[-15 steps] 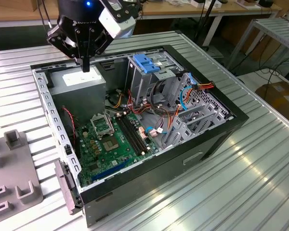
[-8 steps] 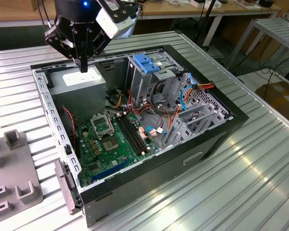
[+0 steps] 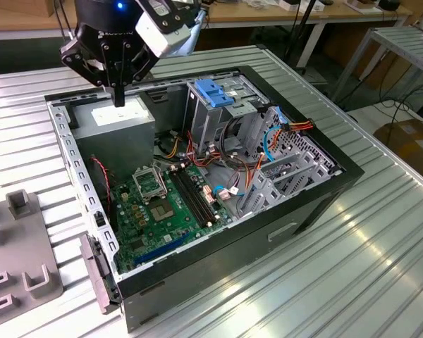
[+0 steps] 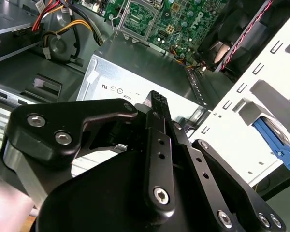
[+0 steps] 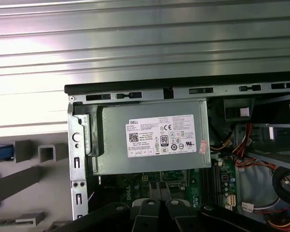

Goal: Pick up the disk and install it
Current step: 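Reach for the disk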

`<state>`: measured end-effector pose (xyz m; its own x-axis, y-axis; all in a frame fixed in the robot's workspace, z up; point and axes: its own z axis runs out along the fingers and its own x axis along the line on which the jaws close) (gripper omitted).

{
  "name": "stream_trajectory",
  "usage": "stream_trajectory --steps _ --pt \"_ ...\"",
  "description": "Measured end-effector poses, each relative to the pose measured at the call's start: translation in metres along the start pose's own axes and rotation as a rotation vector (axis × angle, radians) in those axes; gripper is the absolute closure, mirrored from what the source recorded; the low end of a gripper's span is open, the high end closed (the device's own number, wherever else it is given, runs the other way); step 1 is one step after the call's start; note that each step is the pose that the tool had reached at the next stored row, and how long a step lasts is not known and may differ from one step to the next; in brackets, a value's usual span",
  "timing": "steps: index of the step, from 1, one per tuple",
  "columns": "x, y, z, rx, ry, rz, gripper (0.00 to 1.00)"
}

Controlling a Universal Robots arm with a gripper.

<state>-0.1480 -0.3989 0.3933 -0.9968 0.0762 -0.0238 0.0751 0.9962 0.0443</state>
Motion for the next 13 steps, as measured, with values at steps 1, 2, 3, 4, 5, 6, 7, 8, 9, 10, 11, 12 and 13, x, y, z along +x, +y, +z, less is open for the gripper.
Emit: stream_trajectory --steps 1,2,3,4,5,6,7,8,9,10,11,12,13 --pt "0.0005 0.0 0.0 0.0 0.0001 0.0 0.89" --pt "0.0009 -0.0001 0.0 0.0 0.0001 0.0 0.89" --pt "0.0017 -0.0001 0.0 0.0001 0.0002 0.0 0.89" --pt "0.0023 -0.0002 -0.0001 0.0 0.0002 0.0 0.89" --pt "0.0032 -0.0003 -0.0001 0.0 0.0002 0.0 0.89" --pt "0.0043 -0.0003 -0.0001 0.0 0.0002 0.0 0.89" --pt "0.0052 -0.0004 -0.0001 0.0 0.0002 0.0 0.89" --pt "0.006 -0.0005 -0.0002 0.0 0.0003 0.0 0.89" --pt "0.007 -0.0005 -0.0002 0.0 0.0002 0.0 0.89" --pt "0.0078 -0.0006 -0.0002 0.0001 0.0002 0.0 0.89" --pt "0.0089 -0.0007 -0.0002 0.0 0.0002 0.0 0.89" --pt "0.0096 -0.0007 -0.0002 0.0 0.0002 0.0 0.89" --pt "0.0107 -0.0008 -0.0003 0.0 0.0002 0.0 0.89"
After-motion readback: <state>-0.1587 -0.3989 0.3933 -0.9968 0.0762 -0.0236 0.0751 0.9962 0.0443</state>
